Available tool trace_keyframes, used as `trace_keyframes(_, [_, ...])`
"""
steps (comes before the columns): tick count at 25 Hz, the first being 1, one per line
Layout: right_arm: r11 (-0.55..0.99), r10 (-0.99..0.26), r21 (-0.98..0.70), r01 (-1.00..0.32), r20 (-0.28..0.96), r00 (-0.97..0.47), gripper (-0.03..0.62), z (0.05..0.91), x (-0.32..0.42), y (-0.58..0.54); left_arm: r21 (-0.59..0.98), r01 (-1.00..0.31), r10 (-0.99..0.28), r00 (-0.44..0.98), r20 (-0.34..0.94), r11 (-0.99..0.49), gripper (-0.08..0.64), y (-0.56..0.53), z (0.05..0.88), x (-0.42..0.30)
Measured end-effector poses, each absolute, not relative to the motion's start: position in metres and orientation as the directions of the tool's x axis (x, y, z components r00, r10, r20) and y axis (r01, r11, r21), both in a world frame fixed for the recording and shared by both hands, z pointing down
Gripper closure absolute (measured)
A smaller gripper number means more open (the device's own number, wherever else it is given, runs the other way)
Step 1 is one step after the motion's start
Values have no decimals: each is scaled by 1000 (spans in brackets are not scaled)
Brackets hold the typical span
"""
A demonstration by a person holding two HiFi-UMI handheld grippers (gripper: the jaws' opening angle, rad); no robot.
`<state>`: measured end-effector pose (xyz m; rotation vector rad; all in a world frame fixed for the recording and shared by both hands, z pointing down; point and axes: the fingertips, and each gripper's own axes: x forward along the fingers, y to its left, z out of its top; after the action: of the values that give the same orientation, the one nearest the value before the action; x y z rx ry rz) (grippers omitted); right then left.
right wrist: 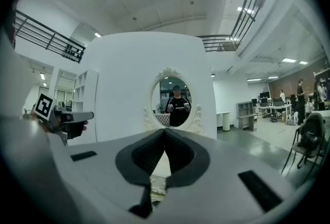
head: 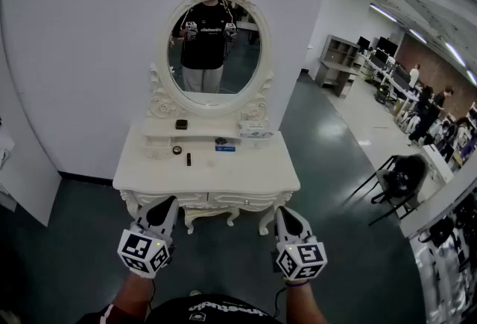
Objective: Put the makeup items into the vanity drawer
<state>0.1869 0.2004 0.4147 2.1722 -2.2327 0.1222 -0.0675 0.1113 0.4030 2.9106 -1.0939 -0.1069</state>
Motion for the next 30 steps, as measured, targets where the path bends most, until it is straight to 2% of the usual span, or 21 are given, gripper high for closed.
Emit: trace_keyframes(30, [117,-989,-8,-993,90,-117,589,411,149,151,109,-695,-704,706,-83,-710,557,72,411,-106])
